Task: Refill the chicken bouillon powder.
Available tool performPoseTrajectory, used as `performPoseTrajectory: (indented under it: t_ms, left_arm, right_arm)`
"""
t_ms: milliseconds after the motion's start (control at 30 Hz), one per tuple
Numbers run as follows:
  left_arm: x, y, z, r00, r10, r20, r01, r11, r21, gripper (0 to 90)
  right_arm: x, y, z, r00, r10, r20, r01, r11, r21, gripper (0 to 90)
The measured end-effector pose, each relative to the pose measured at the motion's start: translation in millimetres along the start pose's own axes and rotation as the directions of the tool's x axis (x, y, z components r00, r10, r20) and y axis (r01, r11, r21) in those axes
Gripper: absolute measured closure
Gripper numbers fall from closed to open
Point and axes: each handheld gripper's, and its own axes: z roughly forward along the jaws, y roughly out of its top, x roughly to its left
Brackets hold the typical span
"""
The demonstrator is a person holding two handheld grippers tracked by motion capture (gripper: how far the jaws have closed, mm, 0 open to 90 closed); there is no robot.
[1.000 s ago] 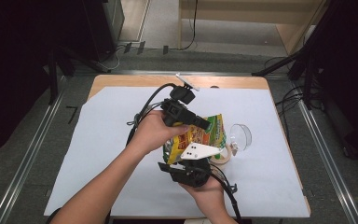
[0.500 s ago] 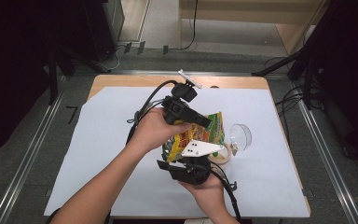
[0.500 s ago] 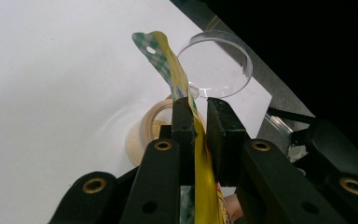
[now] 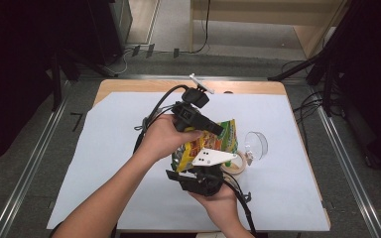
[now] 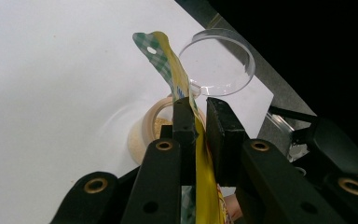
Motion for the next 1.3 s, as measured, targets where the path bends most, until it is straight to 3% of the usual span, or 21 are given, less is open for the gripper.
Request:
performPoseTrajectory:
  t_ms: [600,767,900,1300]
  left_arm:
    - [0.9,3.4,0.8,0.9999,-0.011,0.005,0.011,0.9999,0.003,82.3]
    - [3.2,9.3,-4.3,0.9995,-0.027,0.019,0.027,0.9996,-0.002,82.1]
    - [1.9,9.9,-0.8,0.9998,-0.015,0.010,0.015,0.9998,0.015,82.1]
    - [3.9,5.7,1.1,0.9998,-0.014,0.011,0.014,0.9999,-0.002,81.9]
  right_arm:
    - [-0.3,3.0,-1.8,0.9999,0.012,-0.009,-0.012,1.000,0.002,70.9]
    - [-0.3,9.1,-6.6,0.9999,-0.014,-0.003,0.013,1.000,-0.005,70.3]
    - [-1.2,9.0,-6.5,1.0000,-0.002,-0.006,0.002,1.000,-0.003,70.5]
    - [-5.1,5.2,-3.5,0.9999,-0.012,0.005,0.012,1.000,0.018,70.6]
